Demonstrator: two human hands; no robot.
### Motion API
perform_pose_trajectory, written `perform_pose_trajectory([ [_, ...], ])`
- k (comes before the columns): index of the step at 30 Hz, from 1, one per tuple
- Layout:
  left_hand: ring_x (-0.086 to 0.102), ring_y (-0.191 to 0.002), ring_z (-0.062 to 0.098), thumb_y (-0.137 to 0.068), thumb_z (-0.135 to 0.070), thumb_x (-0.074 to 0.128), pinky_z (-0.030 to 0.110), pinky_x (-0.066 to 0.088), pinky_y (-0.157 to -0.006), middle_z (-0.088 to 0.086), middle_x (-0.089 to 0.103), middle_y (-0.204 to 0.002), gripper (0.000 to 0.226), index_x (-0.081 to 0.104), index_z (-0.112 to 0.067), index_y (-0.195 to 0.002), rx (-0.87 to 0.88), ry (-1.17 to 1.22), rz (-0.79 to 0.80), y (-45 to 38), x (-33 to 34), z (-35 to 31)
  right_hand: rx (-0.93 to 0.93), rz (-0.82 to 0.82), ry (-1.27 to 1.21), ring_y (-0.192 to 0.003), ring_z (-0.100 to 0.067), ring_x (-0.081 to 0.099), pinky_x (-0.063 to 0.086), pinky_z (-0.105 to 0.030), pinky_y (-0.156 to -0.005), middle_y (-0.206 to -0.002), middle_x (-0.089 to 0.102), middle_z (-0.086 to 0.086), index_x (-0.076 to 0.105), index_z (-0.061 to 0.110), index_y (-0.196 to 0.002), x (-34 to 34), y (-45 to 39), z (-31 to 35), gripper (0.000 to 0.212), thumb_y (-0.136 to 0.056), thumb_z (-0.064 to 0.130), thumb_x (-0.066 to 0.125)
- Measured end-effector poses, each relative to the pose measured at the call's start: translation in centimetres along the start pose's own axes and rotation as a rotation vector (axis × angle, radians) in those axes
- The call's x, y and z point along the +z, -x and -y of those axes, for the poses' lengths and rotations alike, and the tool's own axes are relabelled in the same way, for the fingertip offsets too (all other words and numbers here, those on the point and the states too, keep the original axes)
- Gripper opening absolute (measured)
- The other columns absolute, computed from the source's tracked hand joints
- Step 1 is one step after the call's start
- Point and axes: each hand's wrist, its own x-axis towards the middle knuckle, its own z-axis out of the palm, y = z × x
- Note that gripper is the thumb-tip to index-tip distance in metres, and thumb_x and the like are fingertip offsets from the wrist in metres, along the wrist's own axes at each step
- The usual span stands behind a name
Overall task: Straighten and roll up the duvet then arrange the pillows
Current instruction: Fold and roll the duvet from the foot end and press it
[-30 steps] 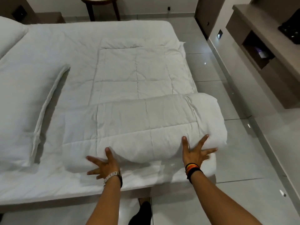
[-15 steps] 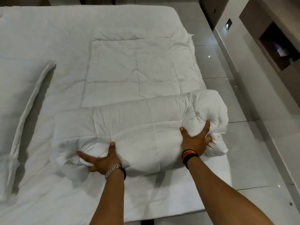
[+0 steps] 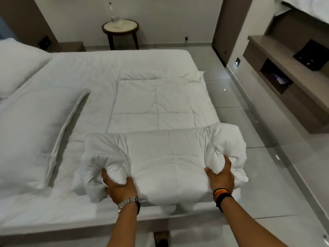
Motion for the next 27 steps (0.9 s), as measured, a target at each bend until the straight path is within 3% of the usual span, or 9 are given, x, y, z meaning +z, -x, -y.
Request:
perform_pose_trajectory([
  [2, 0.058, -0.121, 0.045, -0.084, -0.014, 0.078, 0.057, 0.051, -0.101, 0.019, 0.05, -0.145, 0.093, 0.026, -0.054, -0.15, -0.006, 0.014, 0.005, 3.4, -3.7, 1.3, 0.01, 0.034, 0.031, -0.125, -0.04, 0.06, 0.048, -0.04, -0.092, -0.139, 0.065, -0.014, 0.035, 0.038, -0.156, -3.1, 3.7, -1.5, 0.091, -0.084, 0.025, 0.088],
  [9, 0.057, -0.121, 0.048, -0.089, -0.01, 0.069, 0.053, 0.053, -0.099, 0.019, 0.036, -0.153, 0.094, 0.021, -0.056, -0.155, -0.067, -0.049, -0.027, 11.6, -14.2, 3.6, 0.085, 0.168, 0.171, -0.133, -0.045, 0.055, 0.048, -0.052, -0.111, -0.148, 0.056, -0.022, 0.029, 0.026, -0.162, -11.4, 11.6, -2.3, 0.098, -0.083, 0.024, 0.088],
  [12, 0.046, -0.139, 0.045, -0.088, -0.012, 0.076, 0.049, 0.043, -0.109, 0.018, 0.022, -0.165, 0.105, 0.012, -0.047, -0.163, 0.026, 0.016, 0.119, 10.3, -13.5, 0.4, 0.039, 0.116, 0.028, -0.142, -0.042, 0.048, 0.04, -0.047, -0.119, -0.156, 0.047, -0.02, 0.029, 0.023, -0.164, -11.7, 9.3, 2.2, 0.097, -0.085, 0.024, 0.087],
  [14, 0.03, -0.153, 0.029, -0.091, -0.024, 0.078, 0.043, 0.033, -0.117, 0.01, 0.014, -0.173, 0.104, 0.007, -0.042, -0.165, 0.201, 0.129, 0.297, 8.4, -12.2, -1.8, -0.043, 0.074, -0.118, -0.14, -0.037, 0.051, 0.041, -0.044, -0.118, -0.157, 0.046, -0.016, 0.03, 0.023, -0.164, -11.2, 7.6, 5.1, 0.092, -0.089, 0.029, 0.084],
  [16, 0.023, -0.149, 0.012, -0.092, -0.042, 0.071, 0.039, 0.028, -0.118, -0.002, 0.011, -0.175, 0.097, 0.006, -0.049, -0.164, 0.316, 0.179, 0.444, 6.4, -10.4, -3.4, -0.267, 0.046, -0.126, -0.143, -0.031, 0.049, 0.039, -0.042, -0.12, -0.159, 0.042, -0.012, 0.032, 0.022, -0.164, -10.1, 7.2, 6.7, 0.082, -0.096, 0.038, 0.075],
  [19, 0.024, -0.146, 0.001, -0.087, -0.052, 0.064, 0.031, 0.026, -0.114, -0.015, 0.017, -0.171, 0.091, 0.009, -0.058, -0.16, 0.384, 0.144, 0.542, 3.4, -6.7, -5.2, -0.69, 0.03, 0.259, -0.157, -0.03, 0.029, 0.018, -0.051, -0.129, -0.172, 0.028, -0.009, 0.032, 0.026, -0.164, -6.9, 9.2, 4.1, 0.072, -0.103, 0.058, 0.053],
  [21, 0.021, -0.15, 0.001, -0.091, -0.051, 0.064, 0.028, 0.026, -0.113, -0.016, 0.015, -0.171, 0.088, 0.012, -0.057, -0.161, 0.418, 0.099, 0.583, 0.5, -3.4, -6.6, -0.844, 0.105, 0.528, -0.164, -0.03, 0.01, 0.001, -0.06, -0.129, -0.177, 0.012, -0.008, 0.024, 0.03, -0.167, -3.5, 9.2, 1.5, 0.077, -0.102, 0.066, 0.042],
  [24, 0.02, -0.158, 0.011, -0.101, -0.046, 0.06, 0.03, 0.028, -0.119, -0.011, 0.014, -0.174, 0.076, 0.017, -0.047, -0.164, 0.452, 0.0, 0.575, -4.1, 1.4, -8.8, -0.814, 0.051, 0.69, -0.164, -0.034, 0.003, 0.0, -0.071, -0.125, -0.178, 0.007, -0.012, 0.023, 0.029, -0.168, 1.9, 3.7, 2.9, 0.081, -0.1, 0.07, 0.038],
  [27, 0.015, -0.161, 0.018, -0.103, -0.053, 0.044, 0.044, 0.011, -0.131, -0.001, 0.017, -0.175, 0.069, 0.026, -0.031, -0.166, 0.757, -0.281, 0.34, -6.9, 5.4, -9.9, -0.774, 0.058, 0.826, -0.164, -0.034, 0.006, -0.001, -0.073, -0.123, -0.177, 0.012, -0.012, 0.027, 0.031, -0.167, 7.0, -4.7, 8.5, 0.079, -0.1, 0.073, 0.029],
])
